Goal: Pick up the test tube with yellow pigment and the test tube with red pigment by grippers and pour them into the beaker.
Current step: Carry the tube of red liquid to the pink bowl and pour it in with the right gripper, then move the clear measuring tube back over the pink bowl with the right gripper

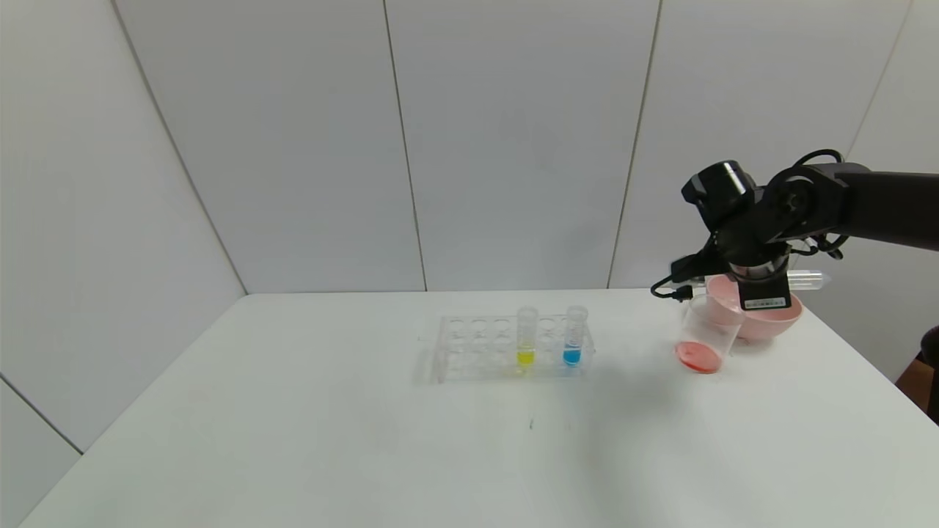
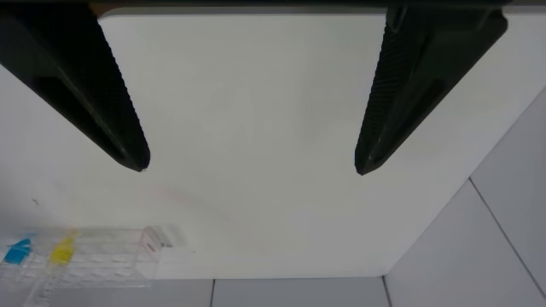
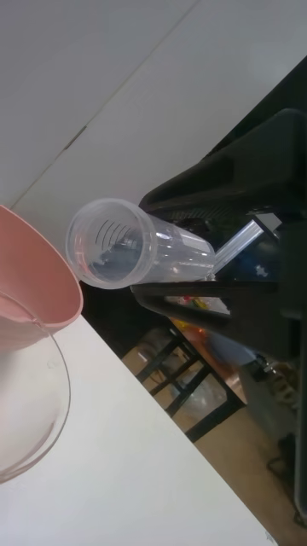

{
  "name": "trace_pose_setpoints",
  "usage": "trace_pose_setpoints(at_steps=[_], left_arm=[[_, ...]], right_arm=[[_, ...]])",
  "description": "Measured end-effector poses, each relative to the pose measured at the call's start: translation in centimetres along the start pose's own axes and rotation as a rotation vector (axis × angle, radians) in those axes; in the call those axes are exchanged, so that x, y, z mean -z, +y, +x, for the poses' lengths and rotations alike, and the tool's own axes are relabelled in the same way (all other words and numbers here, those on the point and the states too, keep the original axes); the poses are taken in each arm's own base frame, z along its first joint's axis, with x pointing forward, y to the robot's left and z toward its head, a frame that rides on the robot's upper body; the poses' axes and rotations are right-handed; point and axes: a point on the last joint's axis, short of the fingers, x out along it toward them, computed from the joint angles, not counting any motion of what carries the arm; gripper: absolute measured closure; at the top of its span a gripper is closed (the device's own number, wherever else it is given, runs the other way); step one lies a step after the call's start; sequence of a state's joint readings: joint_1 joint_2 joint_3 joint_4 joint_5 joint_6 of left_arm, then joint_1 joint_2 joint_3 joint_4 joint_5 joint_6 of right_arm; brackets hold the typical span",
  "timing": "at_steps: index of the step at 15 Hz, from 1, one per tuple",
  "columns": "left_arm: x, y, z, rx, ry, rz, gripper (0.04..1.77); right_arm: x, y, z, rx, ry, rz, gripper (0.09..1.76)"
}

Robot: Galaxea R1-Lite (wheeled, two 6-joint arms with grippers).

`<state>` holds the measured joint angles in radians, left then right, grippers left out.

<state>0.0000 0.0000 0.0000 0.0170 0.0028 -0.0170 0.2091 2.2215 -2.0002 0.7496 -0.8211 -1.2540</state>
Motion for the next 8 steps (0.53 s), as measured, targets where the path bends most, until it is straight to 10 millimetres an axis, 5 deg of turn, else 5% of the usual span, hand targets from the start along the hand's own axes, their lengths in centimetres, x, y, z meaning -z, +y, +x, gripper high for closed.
trace_pose_setpoints(at_steps=[8], left_arm=[[0.00, 0.00, 0.00, 0.000, 0.000, 0.000, 0.09]], right_arm=[[-0.24, -0.10, -0.35, 0.022, 0.012, -0.011, 1.36]])
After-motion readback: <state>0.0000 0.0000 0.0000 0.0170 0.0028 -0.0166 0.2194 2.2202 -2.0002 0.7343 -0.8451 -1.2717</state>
